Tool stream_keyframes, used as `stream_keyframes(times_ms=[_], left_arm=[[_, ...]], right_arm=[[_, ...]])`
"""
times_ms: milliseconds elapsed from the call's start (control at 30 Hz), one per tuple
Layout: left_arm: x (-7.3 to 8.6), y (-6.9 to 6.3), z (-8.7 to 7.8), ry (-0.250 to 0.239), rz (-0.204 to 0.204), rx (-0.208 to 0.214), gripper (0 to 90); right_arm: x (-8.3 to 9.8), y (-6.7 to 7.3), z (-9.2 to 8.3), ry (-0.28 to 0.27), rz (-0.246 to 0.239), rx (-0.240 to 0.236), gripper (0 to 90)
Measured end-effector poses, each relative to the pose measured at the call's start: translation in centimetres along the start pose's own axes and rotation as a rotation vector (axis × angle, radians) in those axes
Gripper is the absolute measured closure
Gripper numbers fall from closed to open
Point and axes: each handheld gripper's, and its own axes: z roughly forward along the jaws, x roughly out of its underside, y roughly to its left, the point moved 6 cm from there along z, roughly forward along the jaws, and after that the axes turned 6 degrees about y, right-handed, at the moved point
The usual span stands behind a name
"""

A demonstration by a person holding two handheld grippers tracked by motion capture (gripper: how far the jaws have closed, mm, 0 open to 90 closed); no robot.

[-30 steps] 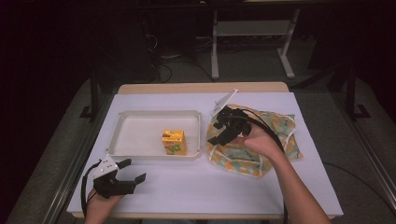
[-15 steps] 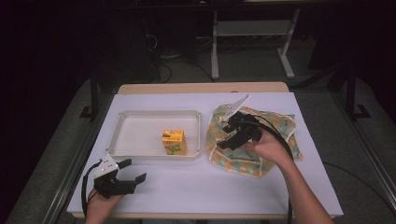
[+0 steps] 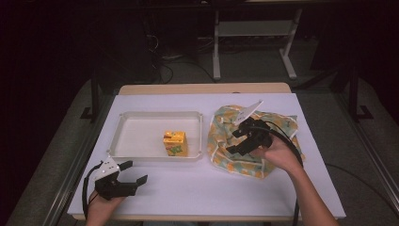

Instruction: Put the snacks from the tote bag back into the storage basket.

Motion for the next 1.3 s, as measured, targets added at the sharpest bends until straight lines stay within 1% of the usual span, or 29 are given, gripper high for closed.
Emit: stream_keyframes(times_ms=[33, 67, 133, 167, 400, 467, 633, 667, 700, 767, 800, 1000, 1033, 1067, 1300], left_arm=[[0.0, 0.0, 0.0, -0.001, -0.001, 0.0, 15.8], [0.0, 0.0, 0.0, 0.001, 0.0, 0.0, 15.8], [0.0, 0.0, 0.0, 0.002, 0.0, -0.001, 15.8], [0.0, 0.0, 0.0, -0.001, -0.002, -0.001, 15.8], [0.0, 0.0, 0.0, 0.002, 0.001, -0.002, 15.8], [0.0, 0.0, 0.0, 0.002, 0.001, -0.002, 15.8], [0.0, 0.0, 0.0, 0.003, 0.005, -0.003, 15.8], [0.0, 0.0, 0.0, 0.002, 0.002, -0.002, 15.8], [0.0, 0.0, 0.0, 0.004, 0.005, -0.002, 15.8], [0.0, 0.0, 0.0, 0.006, 0.005, -0.002, 15.8], [0.0, 0.0, 0.0, 0.005, 0.004, -0.002, 15.8], [0.0, -0.1, 0.0, 0.004, 0.002, -0.002, 15.7], [0.0, -0.1, 0.0, 0.002, 0.005, -0.004, 15.7], [0.0, -0.1, 0.0, 0.003, 0.007, -0.005, 15.8], [0.1, -0.1, 0.0, 0.003, 0.0, -0.004, 15.8]], right_arm=[[0.2, 0.0, 0.0, 0.004, -0.002, 0.004, 31.3], [0.3, 0.1, -0.1, 0.005, 0.007, 0.001, 31.3], [0.6, 0.2, -0.2, -0.005, 0.015, 0.002, 31.3], [0.8, 0.1, -0.3, -0.003, 0.009, 0.008, 31.4], [1.9, 0.0, -0.6, -0.017, 0.042, 0.007, 31.3], [2.2, 0.0, -0.7, -0.015, 0.042, 0.012, 31.3], [3.0, 0.1, -0.9, -0.038, 0.062, 0.004, 31.3], [3.2, 0.2, -0.9, -0.035, 0.071, 0.003, 31.3], [3.5, 0.1, -0.9, -0.036, 0.065, 0.007, 31.3], [3.8, 0.2, -1.0, -0.045, 0.074, 0.005, 31.4], [4.0, 0.3, -1.0, -0.048, 0.086, 0.002, 31.4], [4.9, 0.4, -1.2, -0.054, 0.091, 0.009, 31.4], [5.1, 0.5, -1.3, -0.052, 0.1, 0.01, 31.4], [5.3, 0.4, -1.4, -0.057, 0.095, 0.015, 31.4], [6.7, 0.5, -1.8, -0.097, 0.116, 0.018, 31.4]])
